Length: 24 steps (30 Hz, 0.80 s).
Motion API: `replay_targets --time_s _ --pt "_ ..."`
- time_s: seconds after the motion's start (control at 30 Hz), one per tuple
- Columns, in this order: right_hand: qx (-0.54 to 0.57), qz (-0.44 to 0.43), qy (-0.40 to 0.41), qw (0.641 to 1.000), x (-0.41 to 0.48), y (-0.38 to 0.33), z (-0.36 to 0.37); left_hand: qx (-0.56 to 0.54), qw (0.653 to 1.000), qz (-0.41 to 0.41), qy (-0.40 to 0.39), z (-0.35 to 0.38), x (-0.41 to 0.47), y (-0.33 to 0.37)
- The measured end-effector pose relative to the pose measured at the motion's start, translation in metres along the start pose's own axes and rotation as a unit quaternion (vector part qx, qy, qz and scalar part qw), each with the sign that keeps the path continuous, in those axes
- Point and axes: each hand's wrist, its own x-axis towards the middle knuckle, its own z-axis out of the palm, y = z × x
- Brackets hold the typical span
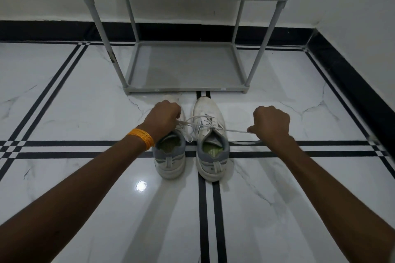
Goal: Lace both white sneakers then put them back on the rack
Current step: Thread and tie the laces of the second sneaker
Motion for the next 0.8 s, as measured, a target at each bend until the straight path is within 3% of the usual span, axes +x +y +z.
replay_targets --time_s 0.13,0.27,0.33,0.47,0.63,0.8 --pt "-0.009 -0.018 -0.021 1.000 -0.006 -0.007 0.023 0.058 0.998 0.004 0.001 0.005 -0.001 0.011" --pt "0.148 -0.042 -0.064 0.986 -0.004 -0.012 0.021 0.067 0.996 -0.023 0.055 0.004 -0.001 0.036" --pt "0.216 -0.078 -0.055 0.972 -0.003 -0.017 0.012 0.007 0.998 0.000 0.064 0.011 0.000 0.051" --pt "0.301 -0.140 -0.113 0.937 -0.008 -0.040 0.007 -0.183 0.983 0.032 -0.004 0.032 -0.005 0.063" --pt "0.327 -0.153 -0.087 0.929 -0.013 -0.046 0.015 -0.251 0.967 0.007 0.032 0.039 -0.006 0.056" --pt "0.227 -0.195 -0.017 0.954 -0.012 -0.044 0.011 -0.137 0.987 0.079 0.032 0.033 -0.008 0.052"
